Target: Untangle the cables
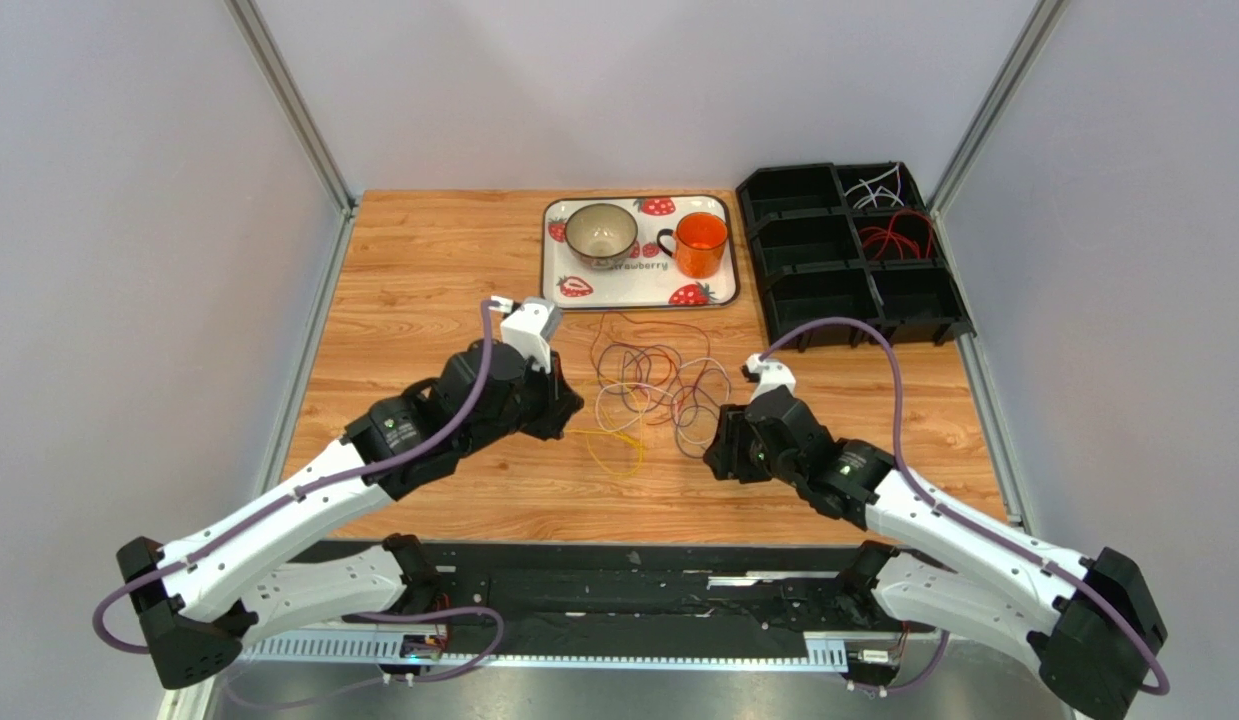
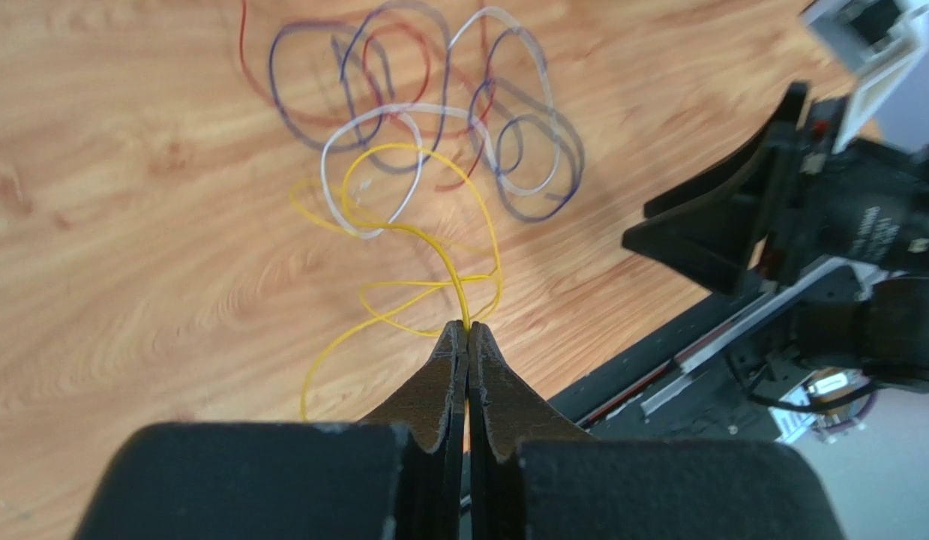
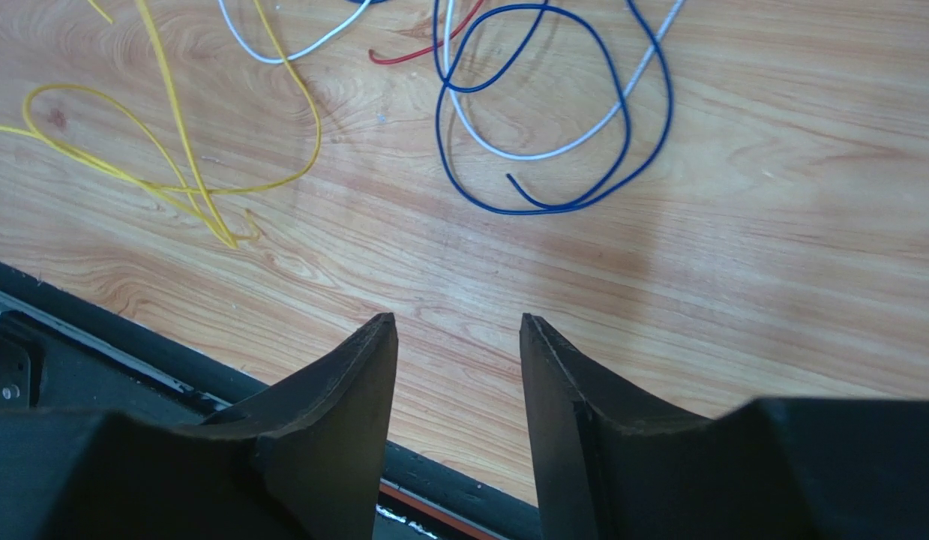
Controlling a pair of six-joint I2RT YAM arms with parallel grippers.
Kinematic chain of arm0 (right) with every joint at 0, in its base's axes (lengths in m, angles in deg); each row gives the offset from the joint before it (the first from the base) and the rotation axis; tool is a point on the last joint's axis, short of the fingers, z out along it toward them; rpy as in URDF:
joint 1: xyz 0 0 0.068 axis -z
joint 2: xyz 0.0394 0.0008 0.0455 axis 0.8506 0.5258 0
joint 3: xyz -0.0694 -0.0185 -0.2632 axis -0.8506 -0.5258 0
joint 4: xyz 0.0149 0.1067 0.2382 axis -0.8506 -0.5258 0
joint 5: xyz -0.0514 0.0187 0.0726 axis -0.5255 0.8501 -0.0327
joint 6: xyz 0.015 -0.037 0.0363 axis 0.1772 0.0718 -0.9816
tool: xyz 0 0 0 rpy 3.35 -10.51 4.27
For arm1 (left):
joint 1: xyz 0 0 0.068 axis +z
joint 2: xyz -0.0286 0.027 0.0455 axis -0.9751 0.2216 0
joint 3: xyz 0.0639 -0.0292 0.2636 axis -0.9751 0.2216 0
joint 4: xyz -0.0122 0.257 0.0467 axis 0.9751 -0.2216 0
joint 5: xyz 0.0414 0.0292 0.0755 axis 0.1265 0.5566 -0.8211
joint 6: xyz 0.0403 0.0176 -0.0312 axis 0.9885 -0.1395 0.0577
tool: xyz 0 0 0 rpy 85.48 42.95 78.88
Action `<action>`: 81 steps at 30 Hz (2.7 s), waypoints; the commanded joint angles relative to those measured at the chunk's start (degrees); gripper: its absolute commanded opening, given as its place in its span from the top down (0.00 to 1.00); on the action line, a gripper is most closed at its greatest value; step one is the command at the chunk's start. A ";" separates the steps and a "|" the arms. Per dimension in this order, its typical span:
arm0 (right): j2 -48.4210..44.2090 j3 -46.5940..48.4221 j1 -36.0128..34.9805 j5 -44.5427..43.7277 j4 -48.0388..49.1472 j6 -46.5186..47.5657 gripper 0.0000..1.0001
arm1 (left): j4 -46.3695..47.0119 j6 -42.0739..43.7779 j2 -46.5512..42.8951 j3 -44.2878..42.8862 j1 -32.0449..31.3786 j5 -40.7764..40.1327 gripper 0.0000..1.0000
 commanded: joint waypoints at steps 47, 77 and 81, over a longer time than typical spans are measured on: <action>35.65 14.56 -11.44 6.74 22.49 11.87 0.34 | 33.09 -8.64 18.18 24.61 2.92 2.11 1.00; 42.69 16.95 -21.81 -12.60 29.60 16.96 0.37 | 38.63 -9.08 21.52 26.89 6.35 7.65 1.00; 39.71 12.38 -21.99 -13.31 34.42 16.53 0.39 | 39.50 -9.16 21.26 27.50 7.22 9.14 1.00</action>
